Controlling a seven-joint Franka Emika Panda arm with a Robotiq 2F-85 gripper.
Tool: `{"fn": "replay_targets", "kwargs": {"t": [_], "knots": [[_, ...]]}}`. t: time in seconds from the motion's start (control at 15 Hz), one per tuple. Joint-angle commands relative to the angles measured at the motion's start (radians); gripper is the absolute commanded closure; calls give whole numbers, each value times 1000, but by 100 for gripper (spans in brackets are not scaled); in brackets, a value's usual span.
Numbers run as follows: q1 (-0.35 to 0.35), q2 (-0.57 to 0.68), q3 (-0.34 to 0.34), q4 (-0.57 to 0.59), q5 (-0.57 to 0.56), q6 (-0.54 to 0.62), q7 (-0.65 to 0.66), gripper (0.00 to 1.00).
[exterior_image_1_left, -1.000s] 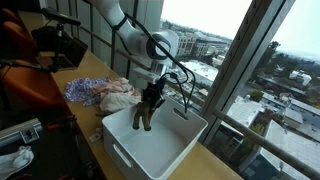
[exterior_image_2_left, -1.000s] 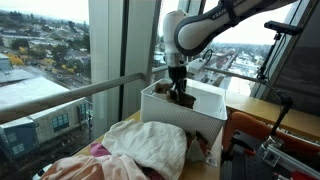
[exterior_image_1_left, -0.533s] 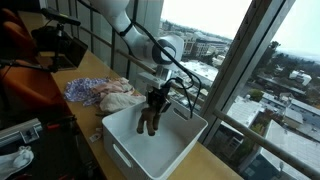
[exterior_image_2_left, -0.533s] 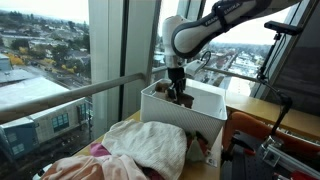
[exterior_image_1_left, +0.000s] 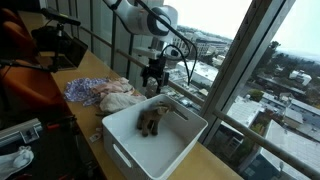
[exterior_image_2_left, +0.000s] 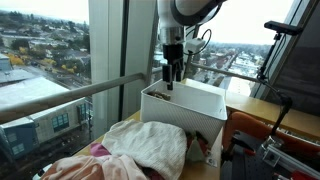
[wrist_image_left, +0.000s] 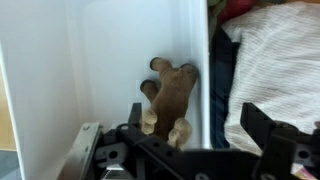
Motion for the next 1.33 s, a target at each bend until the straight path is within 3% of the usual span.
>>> {"fn": "replay_targets", "kwargs": {"t": [0.0,0.47,0.87,1.13,1.2,1.27], "knots": [[33,-60,53,-59,24,-3,7,0],[118,29,141,-159,8,168,-45,0],[193,139,141,-209,-93,221,-106,0],[225,230,131,-182,-165,221,-118,0],[227,246,127,-176,-177,218,-117,25],[233,254,120,-173,-195,211,-110,26]]}}
